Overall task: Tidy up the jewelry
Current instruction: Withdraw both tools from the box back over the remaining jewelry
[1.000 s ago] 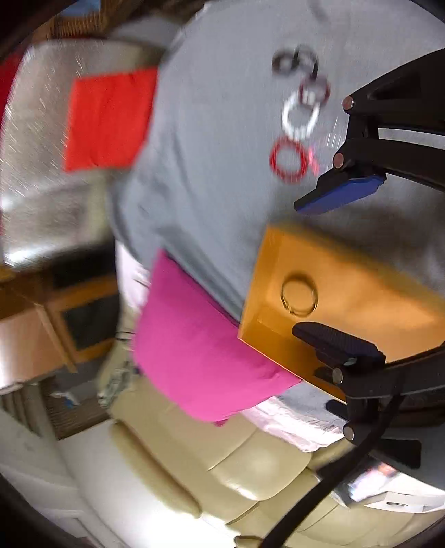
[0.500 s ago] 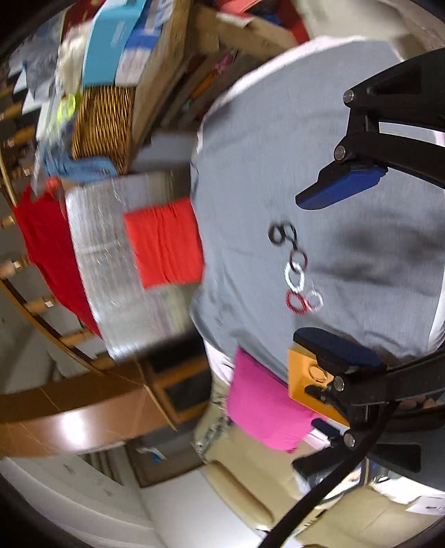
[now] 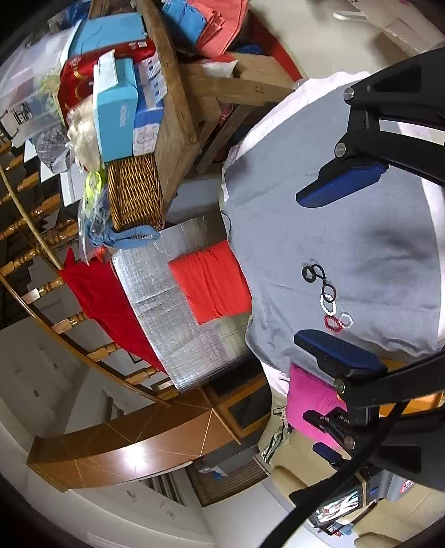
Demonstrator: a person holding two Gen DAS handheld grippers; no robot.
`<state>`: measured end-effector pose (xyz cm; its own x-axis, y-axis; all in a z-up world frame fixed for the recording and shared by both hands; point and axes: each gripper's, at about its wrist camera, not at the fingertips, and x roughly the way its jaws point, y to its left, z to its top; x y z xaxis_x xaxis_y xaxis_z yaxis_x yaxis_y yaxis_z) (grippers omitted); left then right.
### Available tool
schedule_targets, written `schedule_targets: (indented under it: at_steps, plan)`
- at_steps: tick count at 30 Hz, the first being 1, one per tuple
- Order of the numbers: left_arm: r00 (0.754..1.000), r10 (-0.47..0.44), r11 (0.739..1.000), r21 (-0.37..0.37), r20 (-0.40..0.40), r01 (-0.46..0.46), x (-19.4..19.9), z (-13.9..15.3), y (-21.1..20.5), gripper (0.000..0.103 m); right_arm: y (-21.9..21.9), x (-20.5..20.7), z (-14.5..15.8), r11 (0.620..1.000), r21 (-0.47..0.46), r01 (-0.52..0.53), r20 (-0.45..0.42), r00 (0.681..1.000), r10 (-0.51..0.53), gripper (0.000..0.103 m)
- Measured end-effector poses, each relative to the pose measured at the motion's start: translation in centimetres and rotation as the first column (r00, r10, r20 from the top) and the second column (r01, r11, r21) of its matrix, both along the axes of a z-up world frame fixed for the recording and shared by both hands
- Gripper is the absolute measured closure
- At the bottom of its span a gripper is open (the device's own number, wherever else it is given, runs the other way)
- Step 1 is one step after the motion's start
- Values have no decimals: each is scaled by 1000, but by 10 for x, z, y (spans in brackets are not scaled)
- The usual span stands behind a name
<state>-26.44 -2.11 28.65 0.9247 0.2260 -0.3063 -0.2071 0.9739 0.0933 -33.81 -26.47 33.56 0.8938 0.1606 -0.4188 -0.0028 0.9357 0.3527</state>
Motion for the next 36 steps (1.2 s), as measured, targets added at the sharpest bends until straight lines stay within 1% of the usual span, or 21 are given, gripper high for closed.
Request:
schedule_targets:
  at_steps: [4, 9, 12, 16, 18, 20, 23, 26, 28, 30, 33, 36]
  plan:
    - [1000, 0, 1000, -6, -9, 0, -11, 8, -6, 28, -4, -15, 9, 1000, -4, 15, 0, 1000, -15, 26]
    - [1000, -11, 1000, 16, 21, 11, -20, 18, -17, 28, -10, -28, 17, 999, -14, 39, 8, 999, -39, 26]
    - [999, -24, 999, 25, 30, 24, -23, 20, -22, 28, -13, -28, 17, 999, -11, 43, 4, 999, -43, 25]
    - [998, -61, 998, 30, -3, 61, -15, 14, -19, 26, -9, -16, 13, 1000, -18, 26, -10, 1000, -26, 25]
    - [995, -84, 995, 49, -45, 86, -4, 9, -11, 25, -7, -2, 9, 1000, -3, -7, -13, 1000, 7, 25]
    - [994, -82, 994, 59, -71, 87, 4, 5, 1, 25, -8, 13, 4, 999, 7, -48, -14, 999, 48, 25]
    - [988, -94, 993, 61, -125, 102, 17, -12, 31, 25, -12, 39, -12, 996, 4, -88, -38, 995, 89, 25]
    - [977, -75, 994, 60, -201, 89, 30, -40, 62, 25, -20, 72, -34, 994, 37, -107, -94, 990, 110, 25]
    - [967, -52, 997, 38, -249, 63, 38, -61, 83, 25, -22, 96, -53, 991, 69, -116, -144, 982, 125, 25]
    - [956, -42, 999, 11, -292, 47, 48, -79, 97, 25, -18, 114, -67, 990, 79, -116, -176, 976, 129, 25]
    - [939, -58, 998, -29, -340, 51, 63, -100, 108, 25, -4, 145, -89, 986, 78, -145, -218, 963, 159, 25]
    - [928, -94, 995, -57, -360, 79, 77, -116, 109, 25, 15, 177, -116, 980, 95, -176, -259, 946, 195, 25]
